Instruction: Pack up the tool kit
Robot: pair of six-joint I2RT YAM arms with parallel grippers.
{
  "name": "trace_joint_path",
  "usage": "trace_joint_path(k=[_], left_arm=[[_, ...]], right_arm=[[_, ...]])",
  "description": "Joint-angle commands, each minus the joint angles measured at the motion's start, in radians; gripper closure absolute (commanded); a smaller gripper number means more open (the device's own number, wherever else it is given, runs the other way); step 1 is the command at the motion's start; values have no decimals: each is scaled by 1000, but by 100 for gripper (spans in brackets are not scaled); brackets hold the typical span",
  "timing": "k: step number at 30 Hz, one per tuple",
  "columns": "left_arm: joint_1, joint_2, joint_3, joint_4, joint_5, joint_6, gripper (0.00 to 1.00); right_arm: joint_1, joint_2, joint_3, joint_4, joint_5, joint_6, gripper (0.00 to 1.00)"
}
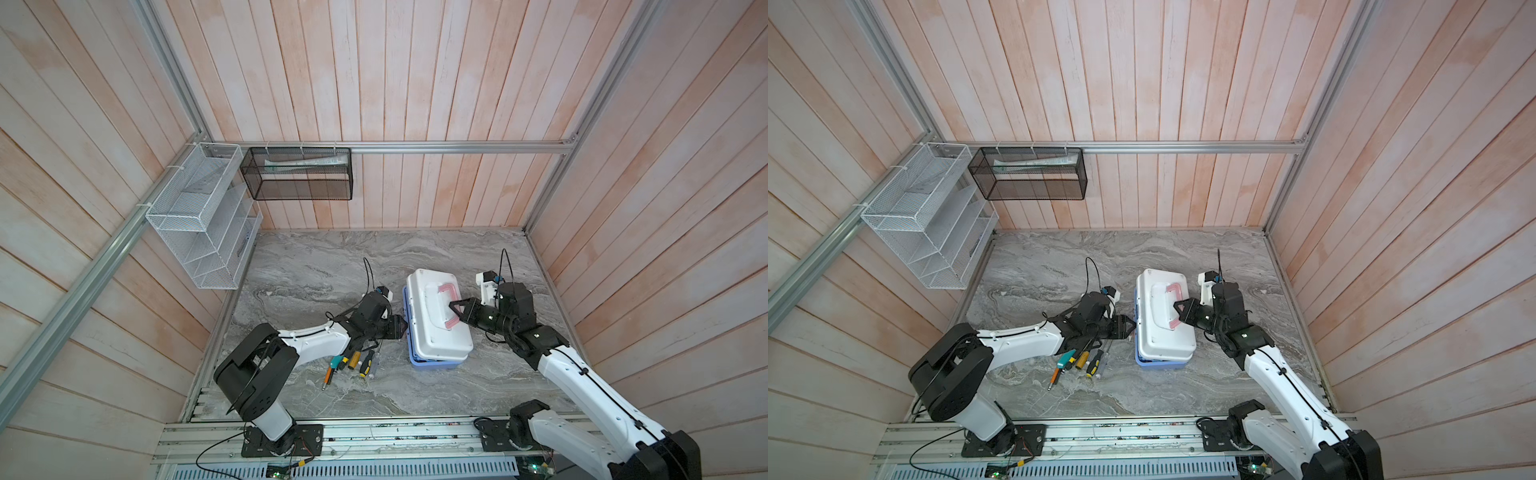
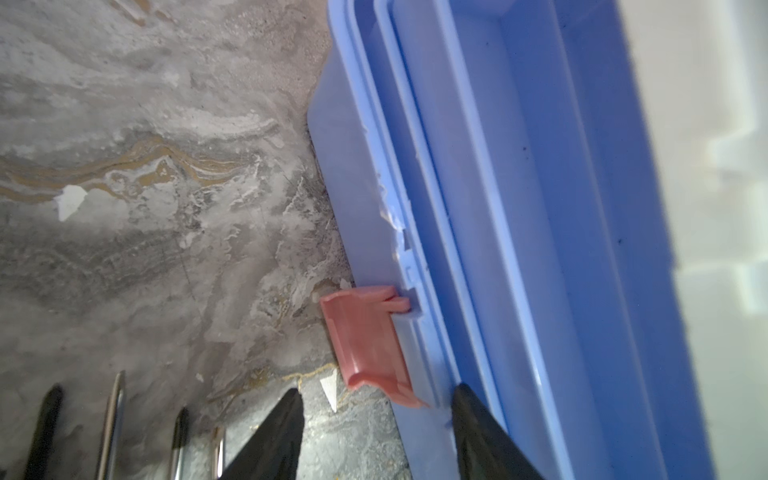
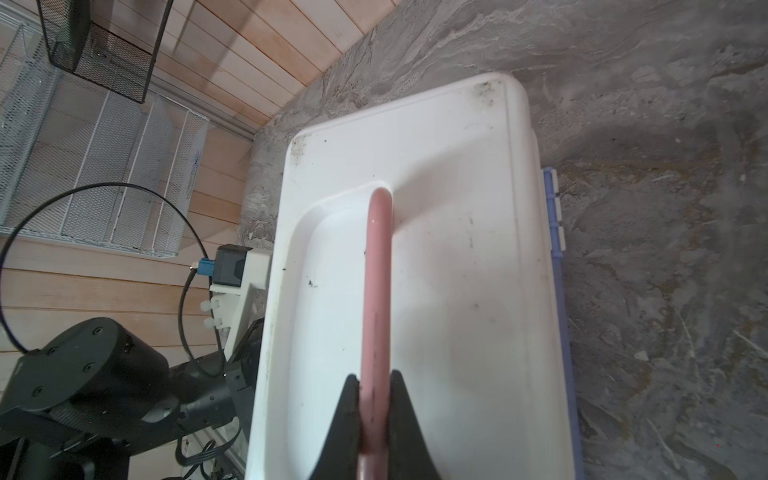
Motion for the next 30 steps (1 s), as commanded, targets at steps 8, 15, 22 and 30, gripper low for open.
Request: trace_joint_path(k=[8, 15, 22, 30], left_arm=[[1, -21, 6, -156, -94, 28, 41], [12, -50, -2, -145, -81, 29, 45], [9, -107, 16, -91, -16, 40, 43], [-11, -63, 25, -68, 7, 45, 42]], right_arm=[[-141, -94, -24, 53, -134, -6, 100], [-254, -146, -46, -2, -204, -27, 100], [-269, -144, -115, 95, -283, 35, 100], [-271, -147, -169, 196, -331, 103, 100]])
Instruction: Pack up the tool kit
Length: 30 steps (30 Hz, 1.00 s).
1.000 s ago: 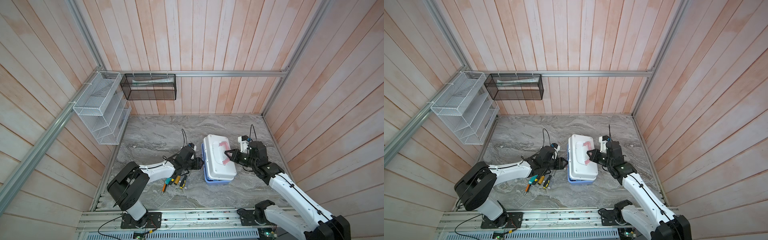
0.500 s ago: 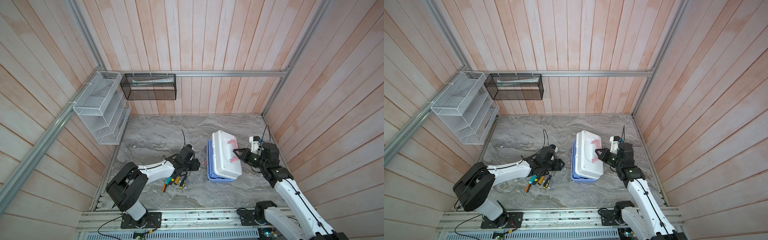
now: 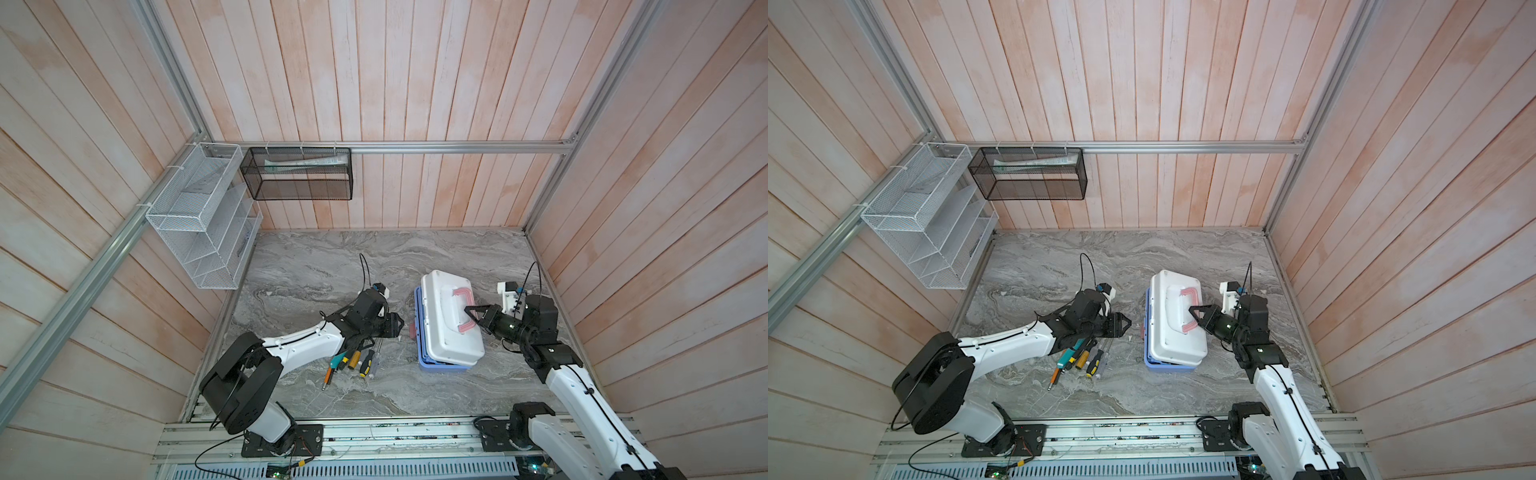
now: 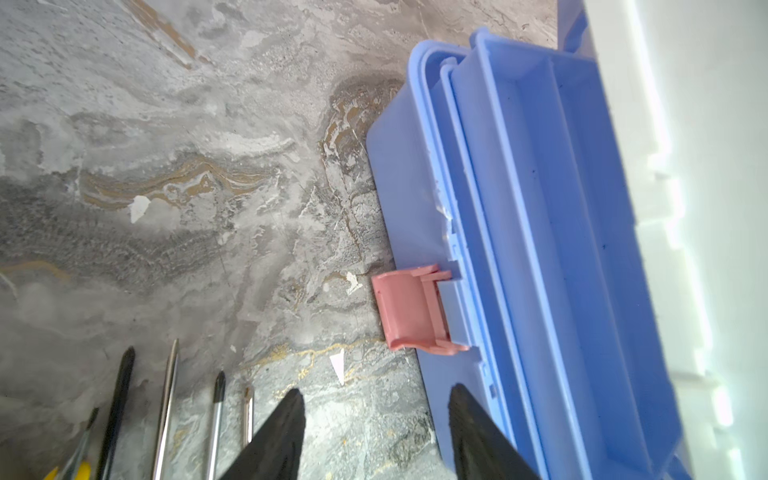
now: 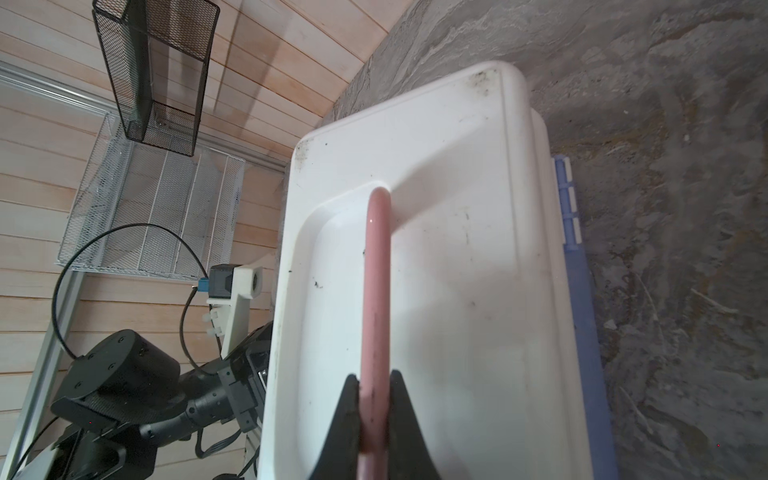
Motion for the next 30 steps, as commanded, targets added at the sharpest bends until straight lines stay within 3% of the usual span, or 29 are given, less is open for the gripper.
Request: trace_joint_path(k=[1, 30], left_arm=[[-20, 29, 18, 26, 28, 16, 42], [-55, 114, 61, 76, 62, 23, 42]], right_arm=[[-1, -18, -4, 115, -67, 34, 100], [-1, -41, -26, 116, -76, 40, 100]])
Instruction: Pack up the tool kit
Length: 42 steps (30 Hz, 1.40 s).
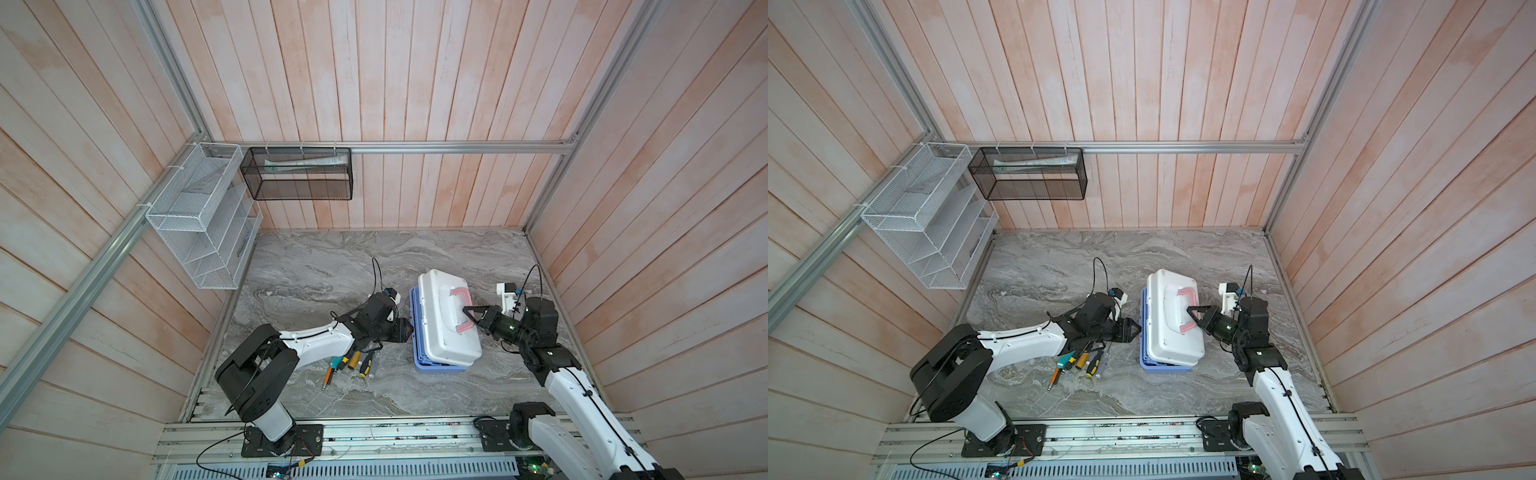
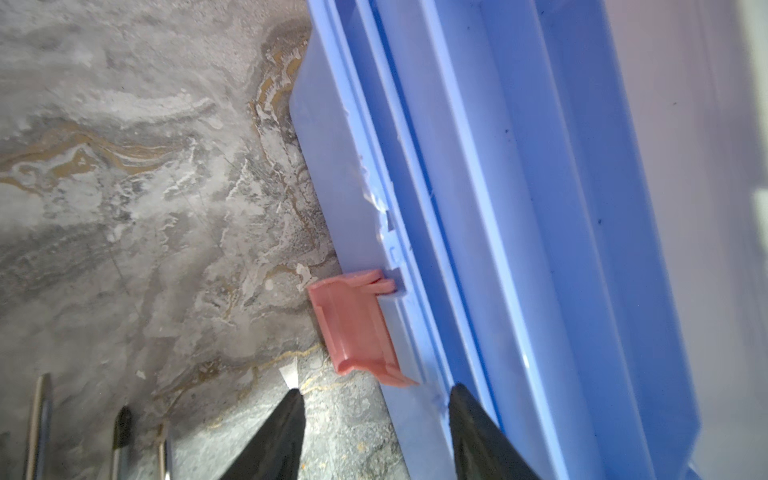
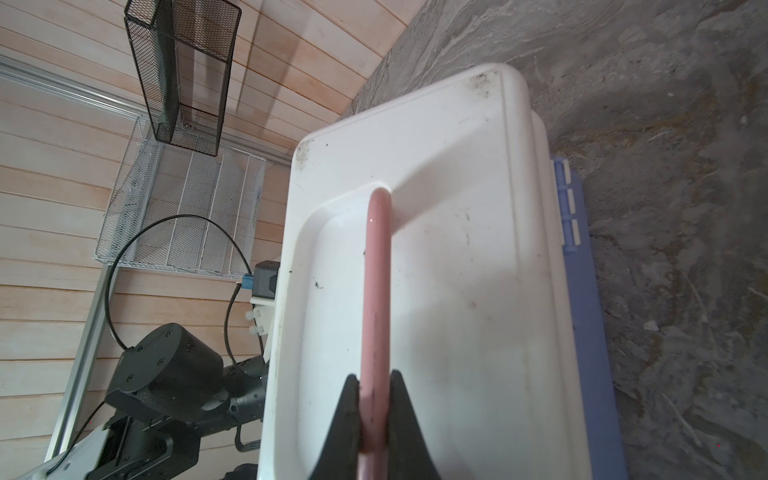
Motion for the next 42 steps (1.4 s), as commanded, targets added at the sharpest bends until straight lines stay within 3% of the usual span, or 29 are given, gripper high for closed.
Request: trace_joint_path(k=[1, 13, 26, 35, 42], left_arm=[[-9, 23, 35, 16, 20, 19, 42], [-14, 74, 32, 4, 24, 18, 42], [11, 73, -64, -50, -52, -13, 42], [54, 28, -104, -72, -68, -4, 42], [59, 23, -100, -73, -62, -5, 42]], right_arm=[[-1, -27, 0, 58, -39, -7, 100], [-2, -25, 9, 63, -40, 1, 100], [-80, -29, 96, -124, -22, -123, 100], [-133, -33, 214, -407, 217, -325, 100], [-160, -14, 239, -475, 279, -386, 100]])
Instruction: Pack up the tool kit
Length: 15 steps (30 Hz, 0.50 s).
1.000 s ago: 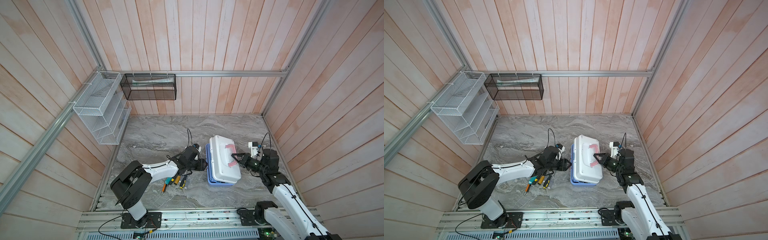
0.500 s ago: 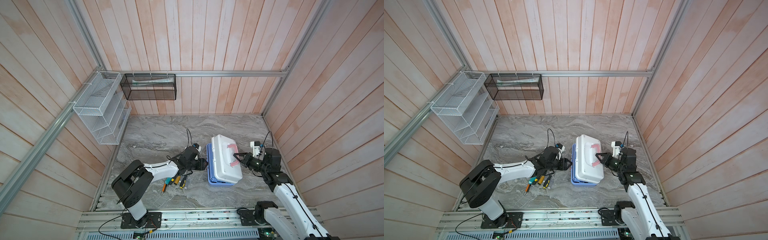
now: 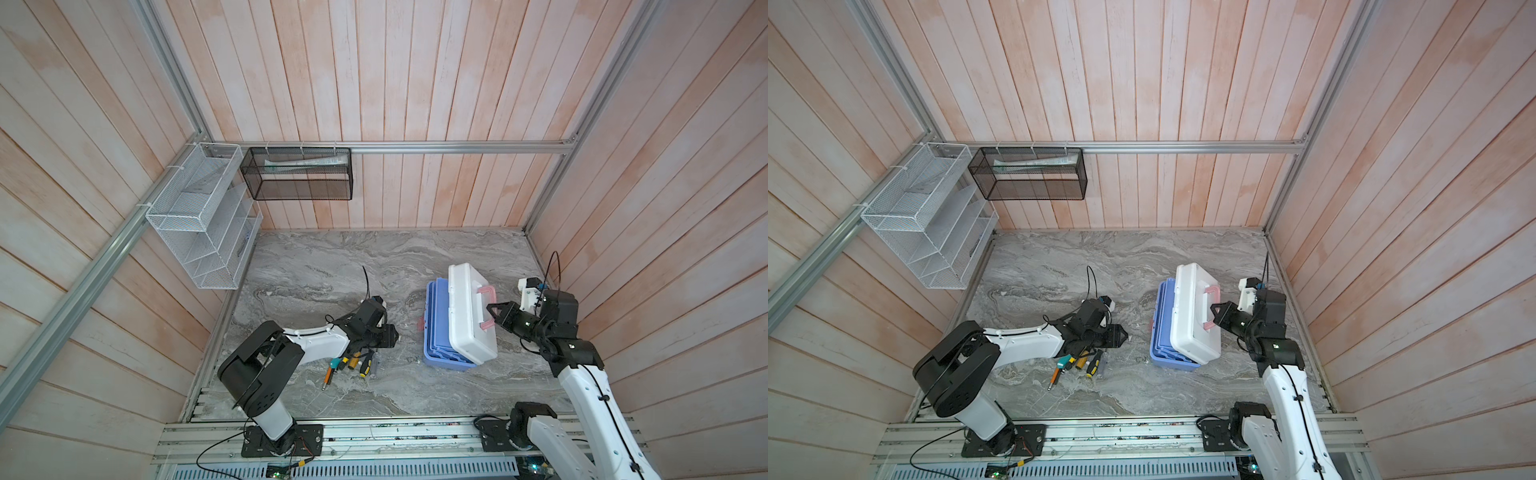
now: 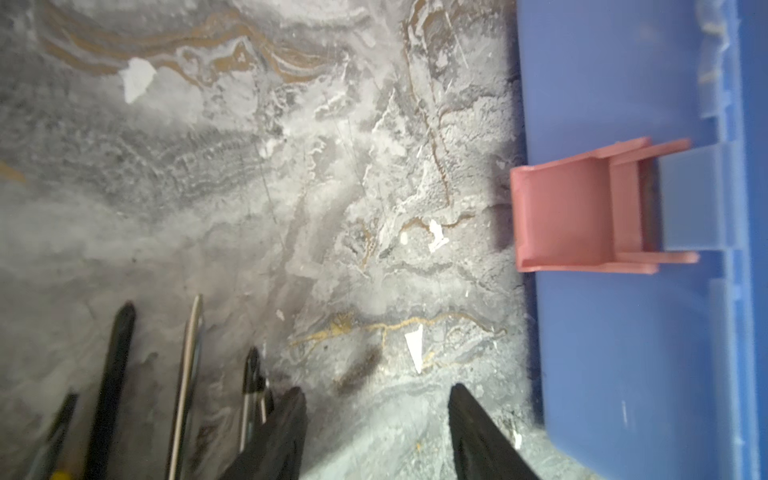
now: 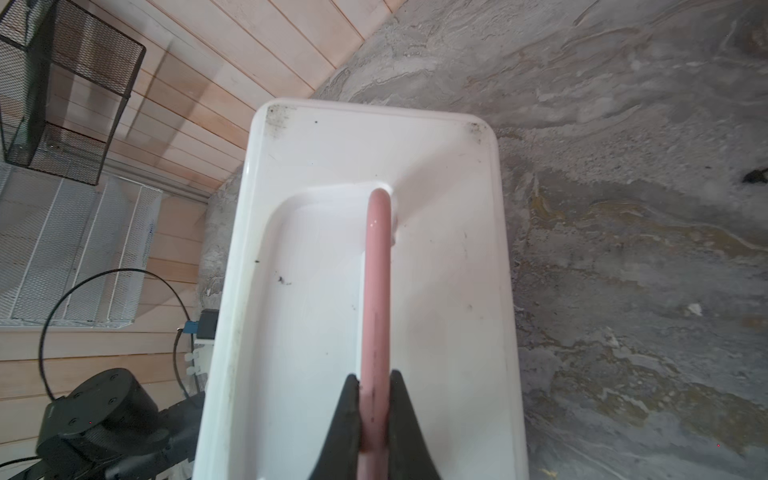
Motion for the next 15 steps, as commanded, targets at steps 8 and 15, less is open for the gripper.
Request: trace_joint_path(k=[8, 15], left_arm=[[0, -62, 41, -11, 23, 30, 41], [-6, -13, 115, 62, 100, 30, 26]], right_arm=[[-17, -24, -19, 88, -163, 26, 100], [-15, -23, -58, 145, -215, 57, 100]])
